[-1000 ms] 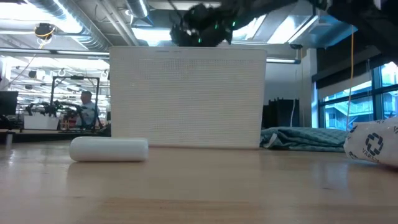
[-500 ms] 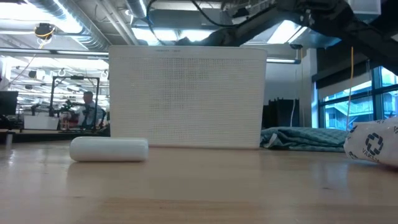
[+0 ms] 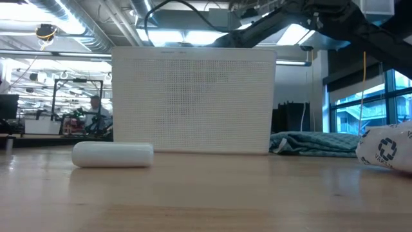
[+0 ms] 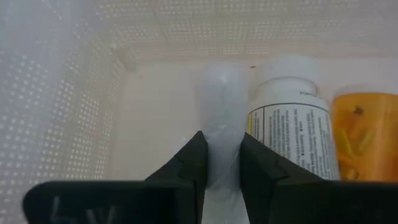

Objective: Pick & place medical supplies in basket/bin
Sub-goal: Put the right rolled white gauze into the white bin, then put the rolled white gauze into the white bin

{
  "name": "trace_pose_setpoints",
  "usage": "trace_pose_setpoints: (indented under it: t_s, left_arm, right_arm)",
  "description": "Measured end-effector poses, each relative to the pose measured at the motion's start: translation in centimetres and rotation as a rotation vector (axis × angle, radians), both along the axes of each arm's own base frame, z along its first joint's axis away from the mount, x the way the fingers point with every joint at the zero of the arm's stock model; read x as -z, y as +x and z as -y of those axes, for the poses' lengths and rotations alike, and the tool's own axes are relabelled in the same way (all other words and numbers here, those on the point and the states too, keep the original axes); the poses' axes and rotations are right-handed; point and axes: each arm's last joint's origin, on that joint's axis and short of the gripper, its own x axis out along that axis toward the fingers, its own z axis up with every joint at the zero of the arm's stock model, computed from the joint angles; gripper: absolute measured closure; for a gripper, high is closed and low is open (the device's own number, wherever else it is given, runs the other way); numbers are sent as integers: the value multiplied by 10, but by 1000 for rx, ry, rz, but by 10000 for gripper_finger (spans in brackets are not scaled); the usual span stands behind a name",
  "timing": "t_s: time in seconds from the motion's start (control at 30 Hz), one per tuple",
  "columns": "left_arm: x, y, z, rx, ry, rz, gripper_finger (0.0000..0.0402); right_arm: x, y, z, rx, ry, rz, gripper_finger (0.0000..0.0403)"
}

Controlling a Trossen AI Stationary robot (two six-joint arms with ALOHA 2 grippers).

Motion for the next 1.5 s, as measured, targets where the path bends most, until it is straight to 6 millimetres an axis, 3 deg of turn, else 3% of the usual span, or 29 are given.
trace_pose_setpoints:
  t_s: [0.27,0.63,0.73,0.9,1.1,1.23,1.37,1.5]
  left_arm:
    - [0,0,0,0,1,-1,237]
    - [0,0,0,2,15,-10,236]
    - [0,0,0,2,15,-10,238]
    - [0,0,0,2,15,-10,240]
    - [0,0,0,2,15,-10,240]
    - [0,0,0,3,46,-30,240]
    - [0,0,0,4,60,-39,240]
    - [0,0,0,5,59,-38,240]
  right_arm:
    - [2,-2,-3,-64,11,-21,316]
    - [1,-1,-5,-80,34,-13,216]
    - [-9,1,-4,-80,26,-6,197]
    - [-44,7,0,-62,-11,44,173]
    - [-119,9,4,-22,-101,181,170]
    - [-165,-8,-4,6,-113,311,173]
    - [-205,-27,-37,-73,-147,325,172]
    - [-222,-34,-88,-174,-153,310,171]
